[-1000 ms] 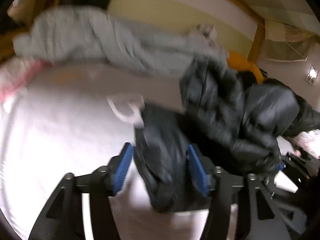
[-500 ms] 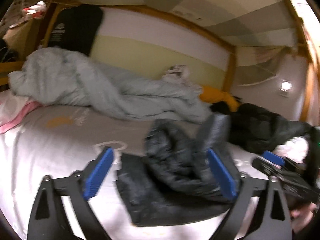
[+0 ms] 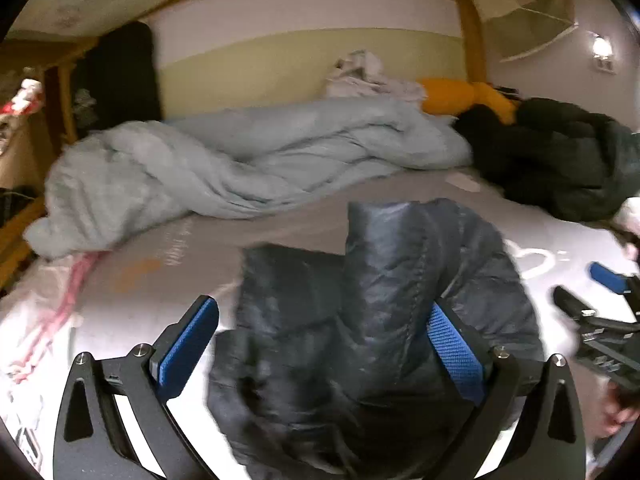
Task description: Fold large clothes
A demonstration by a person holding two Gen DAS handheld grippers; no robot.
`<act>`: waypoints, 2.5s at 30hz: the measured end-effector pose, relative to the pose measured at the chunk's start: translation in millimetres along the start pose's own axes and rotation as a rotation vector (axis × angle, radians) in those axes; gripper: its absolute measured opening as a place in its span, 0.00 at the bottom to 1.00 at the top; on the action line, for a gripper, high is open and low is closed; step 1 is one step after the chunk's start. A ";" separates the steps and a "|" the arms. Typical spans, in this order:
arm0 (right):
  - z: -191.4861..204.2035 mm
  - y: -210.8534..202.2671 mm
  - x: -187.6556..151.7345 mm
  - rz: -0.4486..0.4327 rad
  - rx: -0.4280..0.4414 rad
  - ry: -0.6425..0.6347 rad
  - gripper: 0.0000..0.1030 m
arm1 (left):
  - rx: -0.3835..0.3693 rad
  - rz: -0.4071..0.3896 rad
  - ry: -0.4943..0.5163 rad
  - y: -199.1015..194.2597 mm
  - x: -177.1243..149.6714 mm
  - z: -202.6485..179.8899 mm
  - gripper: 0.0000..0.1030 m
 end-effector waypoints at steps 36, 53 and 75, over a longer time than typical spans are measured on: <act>71.8 32.7 -28.2 0.090 0.237 -0.065 0.84 | 0.014 -0.112 -0.167 12.3 -51.1 91.5 0.81; 118.6 17.6 -29.9 0.049 0.349 -0.182 0.84 | 0.062 0.076 -0.319 74.9 -58.2 129.8 0.99; 73.0 39.6 -1.7 0.090 0.350 0.030 0.84 | -0.195 0.437 -0.733 98.3 -119.6 123.5 0.98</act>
Point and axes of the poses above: each gripper's, at about its wrist camera, not at the fingertips, and y roughly the way its jaws point, z to its left, x to its top, the point moved 9 cm from there along y, roughly the way its jaws point, and after that the axes turned 14 degrees about -y, right-handed, at the moved point
